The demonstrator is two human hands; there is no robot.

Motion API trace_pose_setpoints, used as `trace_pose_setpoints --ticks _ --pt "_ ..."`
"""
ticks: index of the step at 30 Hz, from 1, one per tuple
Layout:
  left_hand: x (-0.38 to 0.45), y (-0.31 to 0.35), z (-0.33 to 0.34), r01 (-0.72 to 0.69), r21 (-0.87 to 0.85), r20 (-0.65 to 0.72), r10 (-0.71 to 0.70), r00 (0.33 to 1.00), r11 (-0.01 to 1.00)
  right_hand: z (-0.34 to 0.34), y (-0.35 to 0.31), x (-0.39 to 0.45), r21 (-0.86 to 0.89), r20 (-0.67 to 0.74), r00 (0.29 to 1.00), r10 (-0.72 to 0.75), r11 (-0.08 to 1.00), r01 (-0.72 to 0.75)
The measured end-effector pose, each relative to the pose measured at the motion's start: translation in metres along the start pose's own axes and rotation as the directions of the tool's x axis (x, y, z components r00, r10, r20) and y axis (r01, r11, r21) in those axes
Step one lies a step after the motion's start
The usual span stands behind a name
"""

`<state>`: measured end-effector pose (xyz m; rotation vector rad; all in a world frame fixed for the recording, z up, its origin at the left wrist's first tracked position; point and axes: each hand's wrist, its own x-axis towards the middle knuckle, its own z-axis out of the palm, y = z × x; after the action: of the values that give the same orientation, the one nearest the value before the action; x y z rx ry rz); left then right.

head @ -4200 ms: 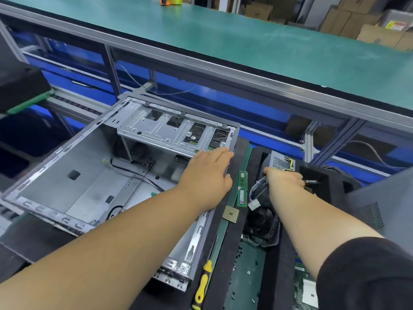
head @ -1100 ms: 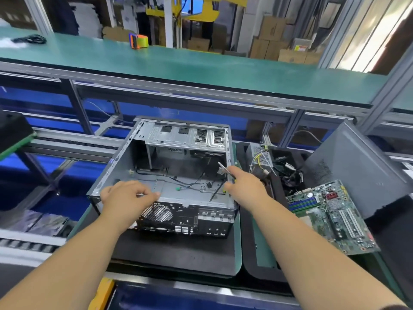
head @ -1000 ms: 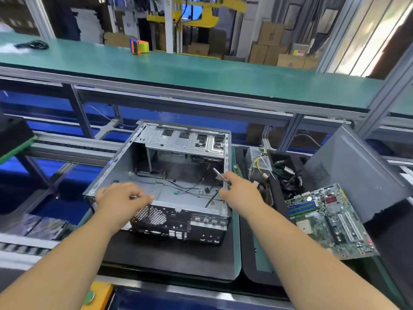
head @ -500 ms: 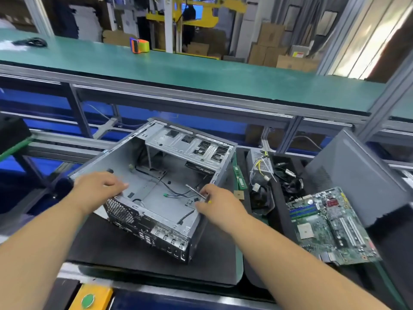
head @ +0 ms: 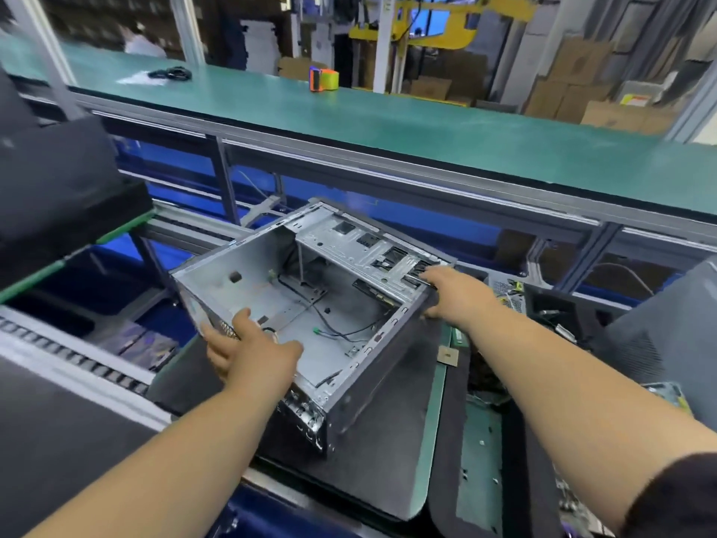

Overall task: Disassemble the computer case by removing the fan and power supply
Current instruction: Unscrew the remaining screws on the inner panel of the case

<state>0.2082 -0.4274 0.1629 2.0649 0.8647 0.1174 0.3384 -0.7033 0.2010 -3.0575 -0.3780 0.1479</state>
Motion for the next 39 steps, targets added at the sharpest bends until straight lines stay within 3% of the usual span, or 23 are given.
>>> trace_pose_setpoints --ticks 9,17,23,31,39 --pt "-0.003 0.003 -0.002 -0.126 0.109 0.093 0.116 0.989 0.986 0.012 0.007 -0.014 0.078 -0.087 0.996 -0.01 0.997 0.017" --pt "0.061 -0.006 -0.037 -0.295 0.245 0.252 0.233 0.939 0.924 0.033 -0.013 -0.046 0.146 -0.204 0.979 -0.007 0.988 0.038" --pt "0.121 -0.005 -0.052 -0.452 0.188 0.414 0.346 0.842 0.872 0.029 -0.032 -0.064 0.196 -0.178 0.984 0.028 0.98 0.008" --pt "0.164 0.018 -0.057 -0.564 0.158 0.585 0.384 0.715 0.81 0.037 -0.068 -0.095 0.189 -0.207 0.964 0.165 0.974 -0.126" --pt "0.207 0.045 -0.053 -0.696 0.1 0.723 0.429 0.542 0.711 0.024 -0.105 -0.097 0.103 -0.165 0.952 0.258 0.965 -0.243"
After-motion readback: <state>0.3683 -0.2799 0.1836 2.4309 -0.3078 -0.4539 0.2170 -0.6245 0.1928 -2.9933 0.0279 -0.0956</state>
